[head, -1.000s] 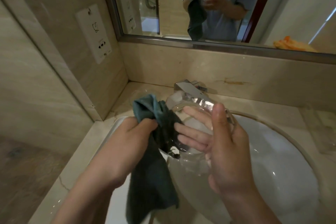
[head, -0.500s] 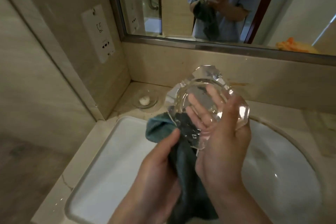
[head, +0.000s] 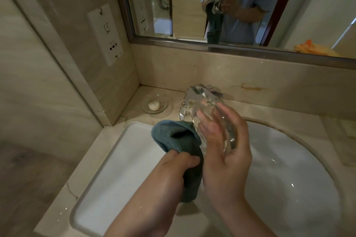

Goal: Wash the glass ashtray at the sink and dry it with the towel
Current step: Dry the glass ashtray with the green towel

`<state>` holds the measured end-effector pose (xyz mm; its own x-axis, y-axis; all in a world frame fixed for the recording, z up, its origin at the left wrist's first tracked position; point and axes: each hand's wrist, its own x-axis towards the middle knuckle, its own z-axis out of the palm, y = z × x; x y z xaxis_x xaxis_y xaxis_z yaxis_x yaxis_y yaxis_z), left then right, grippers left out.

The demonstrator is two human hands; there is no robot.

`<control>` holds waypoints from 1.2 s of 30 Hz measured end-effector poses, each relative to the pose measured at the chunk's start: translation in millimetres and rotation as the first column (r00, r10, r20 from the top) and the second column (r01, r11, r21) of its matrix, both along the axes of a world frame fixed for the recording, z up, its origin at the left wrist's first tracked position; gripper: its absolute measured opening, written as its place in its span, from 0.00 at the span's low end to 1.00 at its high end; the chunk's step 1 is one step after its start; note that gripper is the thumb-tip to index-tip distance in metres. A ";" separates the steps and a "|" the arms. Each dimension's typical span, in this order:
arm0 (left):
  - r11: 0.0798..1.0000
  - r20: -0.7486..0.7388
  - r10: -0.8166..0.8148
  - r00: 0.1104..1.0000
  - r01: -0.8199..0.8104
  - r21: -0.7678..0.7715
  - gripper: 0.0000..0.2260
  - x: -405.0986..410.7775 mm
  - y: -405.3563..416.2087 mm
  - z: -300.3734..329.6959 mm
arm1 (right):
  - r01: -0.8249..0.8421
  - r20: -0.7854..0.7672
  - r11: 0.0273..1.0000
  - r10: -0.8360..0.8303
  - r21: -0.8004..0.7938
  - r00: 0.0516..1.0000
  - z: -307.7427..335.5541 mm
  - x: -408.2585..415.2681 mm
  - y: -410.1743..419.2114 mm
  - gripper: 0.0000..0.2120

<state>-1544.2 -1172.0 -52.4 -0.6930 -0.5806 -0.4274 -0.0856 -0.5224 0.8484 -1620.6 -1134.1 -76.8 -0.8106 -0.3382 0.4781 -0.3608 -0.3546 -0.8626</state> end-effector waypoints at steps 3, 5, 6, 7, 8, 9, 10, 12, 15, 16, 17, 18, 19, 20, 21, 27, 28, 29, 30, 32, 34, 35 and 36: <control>1.000 0.000 0.020 1.000 -0.020 0.023 0.10 -3.3 5.5 0.2 | 0.016 0.014 1.000 -0.015 -0.022 1.000 5.3 -2.7 -1.0 0.10; 1.000 -0.060 -0.007 0.998 0.009 0.023 0.08 -4.0 8.1 2.8 | -0.004 0.055 0.999 0.007 -0.044 0.998 8.1 -4.7 -1.2 0.12; 1.000 -0.078 -0.027 0.997 0.027 0.005 0.10 -3.8 7.8 3.7 | -0.002 0.047 0.999 0.004 -0.047 0.999 9.0 -5.5 -0.9 0.13; 0.999 -0.078 -0.033 0.996 0.032 -0.009 0.11 -3.3 6.8 6.5 | -0.006 0.038 0.999 0.007 -0.045 0.999 10.3 -5.8 -0.7 0.13; 0.999 -0.063 -0.028 0.998 0.026 -0.022 0.12 -3.0 5.0 7.0 | -0.022 0.048 0.999 0.024 -0.043 0.999 11.0 -6.0 -0.5 0.13; 0.999 -0.030 -0.025 0.999 0.024 -0.025 0.15 -2.9 3.0 7.7 | -0.041 0.070 0.998 0.044 -0.043 0.997 10.8 -6.0 0.2 0.13; 1.000 -0.008 -0.020 1.000 0.020 -0.006 0.18 -2.8 0.9 6.0 | -0.056 0.098 0.997 0.061 -0.046 0.993 10.2 -5.9 1.0 0.14; 0.997 -0.002 0.008 1.000 -0.007 0.074 0.21 -3.5 -0.1 6.7 | -0.072 0.179 0.995 0.082 -0.064 0.980 9.0 -5.1 2.4 0.16; 0.965 -0.117 0.091 0.989 -0.059 0.254 0.20 -6.4 6.8 13.0 | -0.112 0.325 0.983 0.154 -0.145 0.933 13.0 -4.6 1.5 0.21; 0.946 -0.171 0.139 0.975 -0.080 0.313 0.17 -7.7 9.8 14.7 | -0.139 0.358 0.974 0.196 -0.178 0.913 15.1 -4.9 -0.1 0.25; 0.927 -0.210 0.188 0.959 -0.103 0.362 0.14 -8.5 11.9 16.7 | -0.165 0.392 0.965 0.235 -0.204 0.890 17.5 -4.7 -1.6 0.30; 0.915 -0.239 0.223 0.945 -0.118 0.387 0.12 -9.0 12.6 16.8 | -0.184 0.428 0.956 0.268 -0.228 0.863 19.0 -4.5 -2.8 0.33; 0.912 -0.258 0.241 0.935 -0.128 0.389 0.12 -8.9 12.3 16.2 | -0.200 0.464 0.946 0.301 -0.254 0.833 20.1 -3.9 -2.9 0.34; 0.917 -0.265 0.250 0.931 -0.140 0.372 0.13 -9.0 11.1 14.3 | -0.217 0.496 0.934 0.337 -0.284 0.800 20.5 -3.8 -2.5 0.33; 0.924 -0.266 0.258 0.929 -0.157 0.348 0.14 -8.5 9.7 13.5 | -0.234 0.524 0.920 0.374 -0.315 0.765 20.3 -3.6 -1.5 0.30; 0.964 -0.212 0.265 0.941 -0.257 0.066 0.12 -1.8 -5.1 14.1 | -0.323 0.667 0.886 0.464 -0.333 0.583 18.4 -10.8 13.3 0.15; 0.965 -0.172 0.255 0.951 -0.261 -0.011 0.11 -0.9 -7.7 13.3 | -0.359 0.676 0.882 0.466 -0.305 0.571 21.1 -13.5 15.2 0.20; 0.962 -0.124 0.247 0.961 -0.258 -0.083 0.10 -0.3 -9.5 12.2 | -0.402 0.684 0.875 0.467 -0.268 0.560 23.5 -16.0 16.4 0.26; 0.960 -0.084 0.232 0.969 -0.242 -0.143 0.07 0.0 -11.0 10.6 | -0.444 0.693 0.868 0.460 -0.221 0.555 25.2 -18.0 16.8 0.30; 0.957 -0.049 0.175 0.983 -0.182 -0.228 0.09 0.6 -11.3 9.4 | -0.504 0.709 0.855 0.432 -0.125 0.557 24.6 -21.2 17.1 0.26; 0.944 -0.020 0.140 0.990 -0.140 -0.299 0.11 -0.1 -9.1 7.9 | -0.495 0.734 0.860 0.414 -0.121 0.539 20.8 -22.1 16.3 0.20; 0.927 0.005 0.144 0.990 -0.133 -0.351 0.11 -0.1 -6.6 5.3 | -0.462 0.746 0.873 0.410 -0.154 0.525 20.2 -21.1 15.3 0.19; 0.903 0.028 0.158 0.987 -0.133 -0.408 0.10 -1.0 -3.6 0.5 | -0.421 0.752 0.887 0.407 -0.190 0.518 19.7 -19.8 14.0 0.18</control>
